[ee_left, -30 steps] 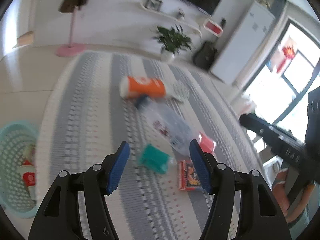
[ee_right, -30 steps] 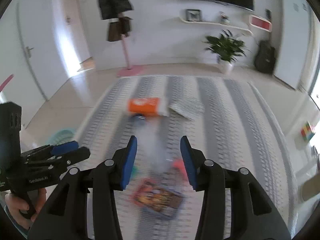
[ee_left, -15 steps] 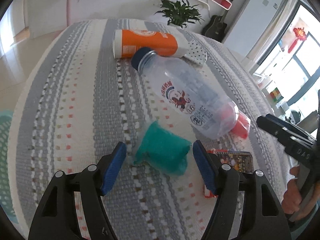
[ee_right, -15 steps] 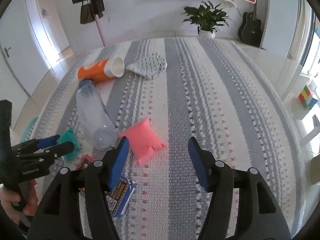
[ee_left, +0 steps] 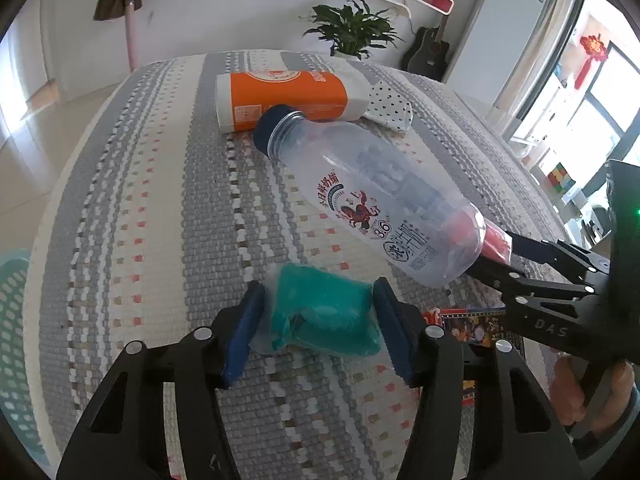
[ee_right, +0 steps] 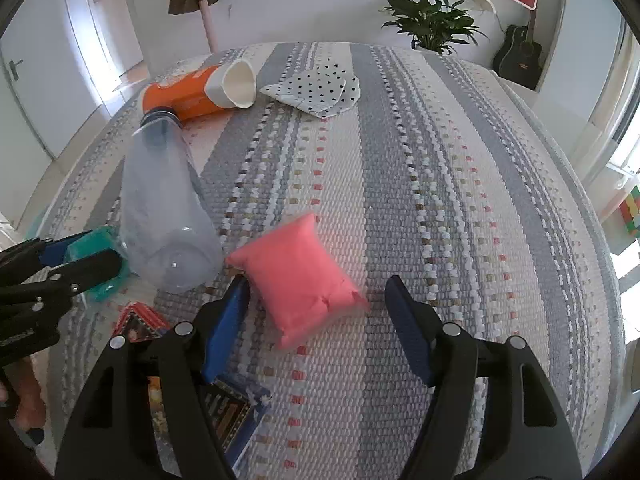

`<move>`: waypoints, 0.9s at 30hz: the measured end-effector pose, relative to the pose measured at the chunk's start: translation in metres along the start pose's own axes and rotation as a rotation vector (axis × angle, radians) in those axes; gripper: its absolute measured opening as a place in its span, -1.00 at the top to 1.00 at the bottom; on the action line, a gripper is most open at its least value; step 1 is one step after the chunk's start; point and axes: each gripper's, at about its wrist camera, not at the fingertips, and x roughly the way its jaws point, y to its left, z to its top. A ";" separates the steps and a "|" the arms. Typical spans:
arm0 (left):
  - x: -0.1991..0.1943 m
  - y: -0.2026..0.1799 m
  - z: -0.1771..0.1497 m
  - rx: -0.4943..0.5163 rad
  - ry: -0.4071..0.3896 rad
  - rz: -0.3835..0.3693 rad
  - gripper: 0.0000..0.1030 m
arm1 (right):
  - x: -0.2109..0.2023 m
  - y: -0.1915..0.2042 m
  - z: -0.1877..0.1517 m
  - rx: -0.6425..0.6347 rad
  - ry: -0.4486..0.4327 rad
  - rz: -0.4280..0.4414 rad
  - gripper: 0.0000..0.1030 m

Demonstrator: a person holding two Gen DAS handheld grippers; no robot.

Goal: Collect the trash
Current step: 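Grasp the teal packet with the left gripper while the right gripper grasps the pink packet, then carry the teal and pink packets over the teal basket and open both grippers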

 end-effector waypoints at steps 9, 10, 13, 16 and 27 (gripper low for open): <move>-0.016 0.006 -0.006 -0.041 -0.066 -0.030 0.17 | -0.002 0.003 0.005 -0.002 -0.035 -0.022 -0.08; -0.018 0.009 -0.004 -0.051 -0.069 -0.036 0.17 | -0.001 0.004 0.005 -0.007 -0.030 -0.019 0.05; -0.024 0.014 -0.004 -0.058 -0.080 -0.034 0.17 | -0.001 0.008 0.004 -0.029 -0.021 -0.009 0.29; -0.032 0.019 -0.002 -0.070 -0.090 -0.037 0.17 | -0.001 0.009 0.005 -0.040 -0.020 -0.017 0.31; -0.080 0.036 -0.004 -0.086 -0.175 -0.037 0.18 | -0.049 0.006 0.020 0.030 -0.123 0.048 0.33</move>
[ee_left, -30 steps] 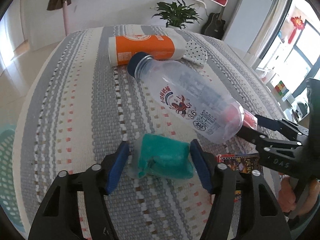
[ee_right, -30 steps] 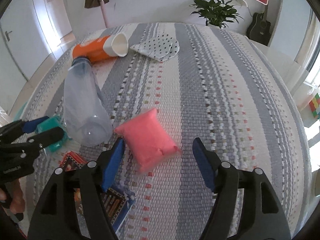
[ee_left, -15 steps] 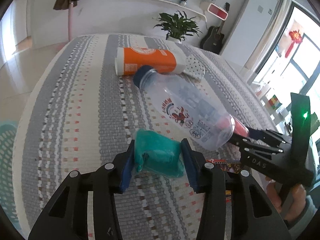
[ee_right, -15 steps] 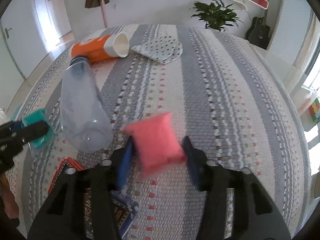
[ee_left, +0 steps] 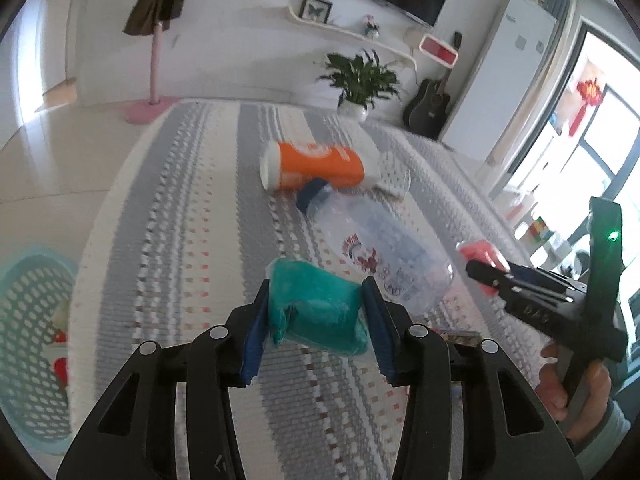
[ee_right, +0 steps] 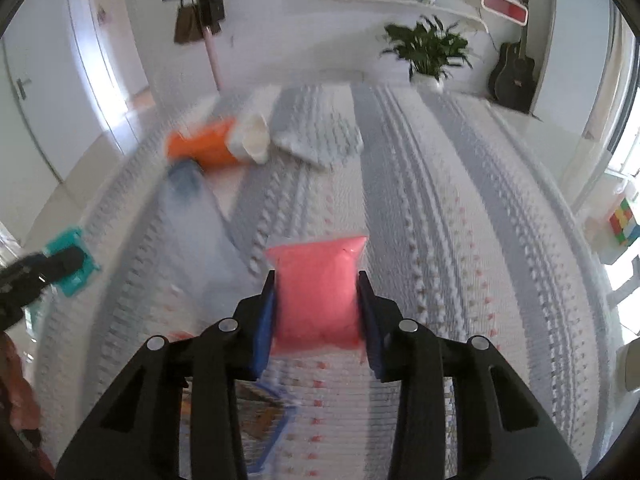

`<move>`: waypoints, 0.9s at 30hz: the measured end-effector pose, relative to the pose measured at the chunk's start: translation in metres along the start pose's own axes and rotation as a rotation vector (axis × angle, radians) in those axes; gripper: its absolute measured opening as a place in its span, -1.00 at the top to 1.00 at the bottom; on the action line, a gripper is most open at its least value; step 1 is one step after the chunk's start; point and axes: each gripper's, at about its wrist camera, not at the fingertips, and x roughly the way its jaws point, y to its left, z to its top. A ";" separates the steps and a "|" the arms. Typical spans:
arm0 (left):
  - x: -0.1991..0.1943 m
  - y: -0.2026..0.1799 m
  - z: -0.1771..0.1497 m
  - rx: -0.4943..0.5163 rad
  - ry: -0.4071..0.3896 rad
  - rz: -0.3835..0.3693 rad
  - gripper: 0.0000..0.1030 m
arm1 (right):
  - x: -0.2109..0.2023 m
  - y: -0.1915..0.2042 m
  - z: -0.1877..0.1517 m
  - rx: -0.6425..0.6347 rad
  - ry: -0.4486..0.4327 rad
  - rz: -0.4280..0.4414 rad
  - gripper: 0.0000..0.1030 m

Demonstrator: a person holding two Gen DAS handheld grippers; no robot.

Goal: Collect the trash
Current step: 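Carry the teal and pink packets over the teal basket and open both grippers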

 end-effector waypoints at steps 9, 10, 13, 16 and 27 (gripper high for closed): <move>-0.097 0.050 0.024 -0.070 -0.169 0.079 0.18 | -0.062 0.117 0.044 -0.164 -0.144 0.173 0.33; -0.111 0.061 0.026 -0.087 -0.189 0.100 0.18 | -0.066 0.136 0.047 -0.190 -0.152 0.202 0.33; -0.141 0.090 0.025 -0.136 -0.218 0.131 0.18 | -0.071 0.185 0.050 -0.251 -0.159 0.272 0.33; -0.172 0.127 0.019 -0.204 -0.241 0.170 0.18 | -0.069 0.234 0.052 -0.305 -0.150 0.340 0.33; -0.212 0.246 -0.022 -0.415 -0.226 0.313 0.17 | -0.022 0.365 0.026 -0.414 -0.015 0.432 0.33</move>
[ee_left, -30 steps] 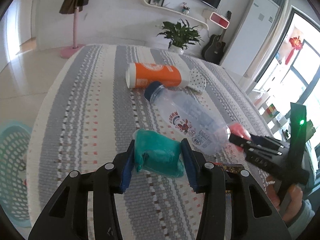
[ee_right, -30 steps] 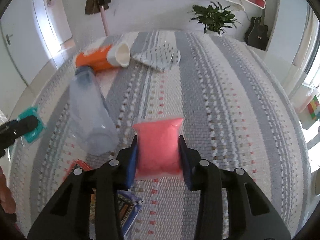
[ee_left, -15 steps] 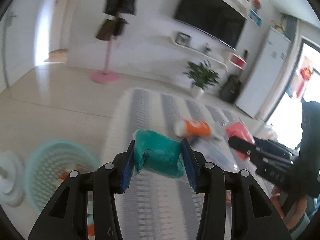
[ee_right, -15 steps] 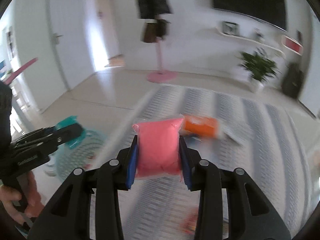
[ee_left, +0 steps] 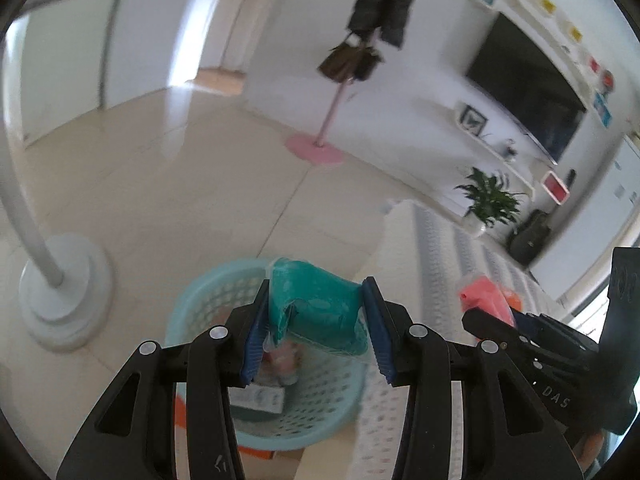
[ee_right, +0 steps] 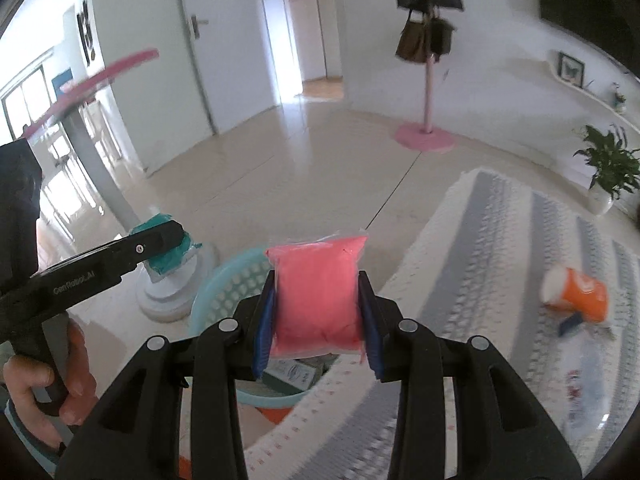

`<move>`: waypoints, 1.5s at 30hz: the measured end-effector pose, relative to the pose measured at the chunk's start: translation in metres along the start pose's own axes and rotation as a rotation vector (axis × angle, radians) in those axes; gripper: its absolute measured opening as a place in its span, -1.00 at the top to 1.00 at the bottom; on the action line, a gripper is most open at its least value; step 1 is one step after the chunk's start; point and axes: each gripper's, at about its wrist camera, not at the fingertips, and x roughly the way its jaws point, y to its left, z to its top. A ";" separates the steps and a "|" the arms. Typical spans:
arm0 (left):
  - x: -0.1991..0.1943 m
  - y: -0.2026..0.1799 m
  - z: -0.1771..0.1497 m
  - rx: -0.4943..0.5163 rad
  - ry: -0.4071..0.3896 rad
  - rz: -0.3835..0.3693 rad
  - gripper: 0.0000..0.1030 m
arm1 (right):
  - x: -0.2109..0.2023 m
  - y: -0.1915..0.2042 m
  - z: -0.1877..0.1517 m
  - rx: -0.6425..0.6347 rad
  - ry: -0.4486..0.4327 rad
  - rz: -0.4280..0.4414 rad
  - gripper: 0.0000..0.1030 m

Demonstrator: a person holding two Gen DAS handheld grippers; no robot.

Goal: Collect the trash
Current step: 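Carry the teal and pink packets over the teal basket and open both grippers, then move both grippers back over the rug toward the remaining trash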

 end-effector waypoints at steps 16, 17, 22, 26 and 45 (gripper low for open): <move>0.027 0.036 -0.015 -0.072 0.075 0.035 -0.20 | 0.067 0.002 -0.029 0.074 0.164 0.067 0.24; 0.026 0.034 -0.015 -0.065 0.074 0.031 -0.20 | 0.064 0.002 -0.029 0.069 0.157 0.059 0.19; 0.015 0.017 -0.010 -0.032 0.051 0.012 -0.20 | 0.042 -0.003 -0.024 0.060 0.126 0.050 0.10; -0.002 -0.011 -0.002 0.003 0.018 -0.029 -0.20 | 0.007 -0.010 -0.022 0.061 0.067 0.031 0.10; 0.023 -0.266 -0.041 0.257 0.102 -0.350 -0.46 | -0.181 -0.213 -0.108 0.263 -0.085 -0.289 -0.03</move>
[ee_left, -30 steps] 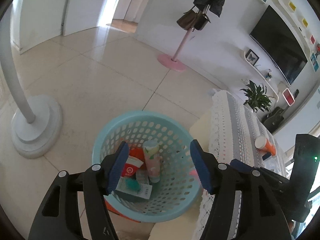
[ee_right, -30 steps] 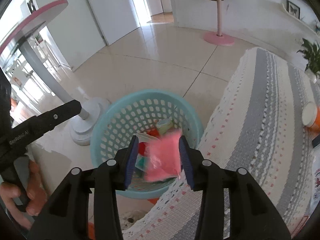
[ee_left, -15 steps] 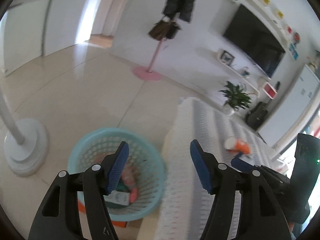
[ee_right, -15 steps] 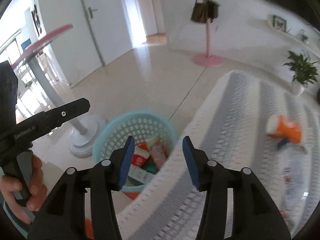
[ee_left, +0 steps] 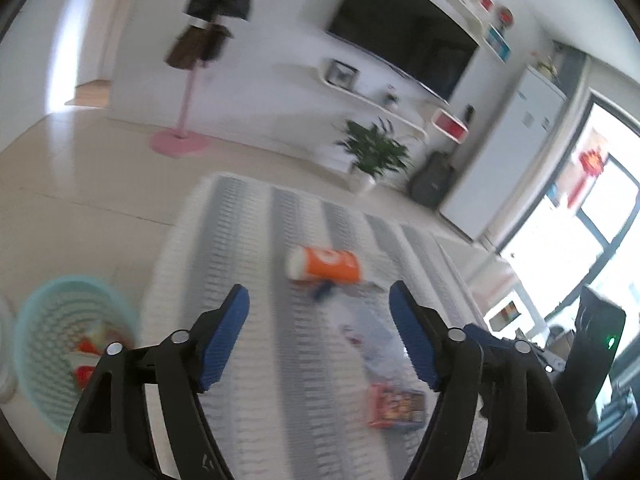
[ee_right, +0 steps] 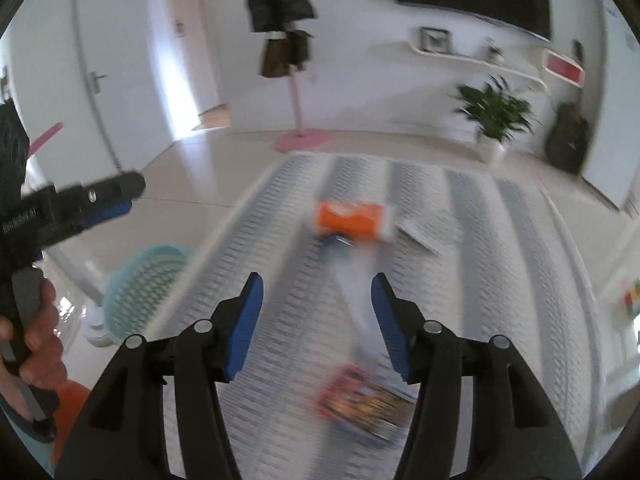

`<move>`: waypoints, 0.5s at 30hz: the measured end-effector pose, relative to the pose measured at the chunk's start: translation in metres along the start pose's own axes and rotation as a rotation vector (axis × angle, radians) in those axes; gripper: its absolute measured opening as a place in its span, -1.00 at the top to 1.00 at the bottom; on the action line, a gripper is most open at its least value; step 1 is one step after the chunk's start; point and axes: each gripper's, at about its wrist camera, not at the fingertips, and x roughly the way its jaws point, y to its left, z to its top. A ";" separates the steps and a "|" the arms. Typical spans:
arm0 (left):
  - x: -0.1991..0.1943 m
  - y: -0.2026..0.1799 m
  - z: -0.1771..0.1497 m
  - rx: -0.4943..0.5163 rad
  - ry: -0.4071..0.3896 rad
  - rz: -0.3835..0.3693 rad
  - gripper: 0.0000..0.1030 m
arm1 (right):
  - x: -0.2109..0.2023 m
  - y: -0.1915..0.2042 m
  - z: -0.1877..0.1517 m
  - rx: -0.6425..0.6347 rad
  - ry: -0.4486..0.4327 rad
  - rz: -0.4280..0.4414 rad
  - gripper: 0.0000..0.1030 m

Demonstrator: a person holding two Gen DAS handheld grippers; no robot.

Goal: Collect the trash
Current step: 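Move both grippers back over the rug toward the remaining trash, then grasp the clear plastic bottle with the left gripper while the right gripper grasps the card box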

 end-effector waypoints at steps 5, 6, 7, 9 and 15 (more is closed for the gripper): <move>0.069 -0.035 -0.018 -0.022 0.090 -0.009 -0.60 | 0.018 -0.046 -0.032 0.023 0.055 -0.009 -0.03; 0.083 -0.039 -0.021 -0.025 0.110 0.001 -0.60 | 0.025 -0.053 -0.038 0.027 0.073 0.000 -0.03; 0.101 -0.043 -0.026 -0.029 0.134 0.019 -0.60 | 0.031 -0.057 -0.043 0.030 0.084 0.005 -0.03; 0.125 -0.047 -0.033 -0.034 0.168 0.040 -0.60 | 0.041 -0.066 -0.054 0.037 0.106 0.026 -0.03; 0.184 -0.043 -0.047 -0.082 0.259 0.109 -0.59 | 0.058 -0.071 -0.076 0.040 0.148 0.075 -0.03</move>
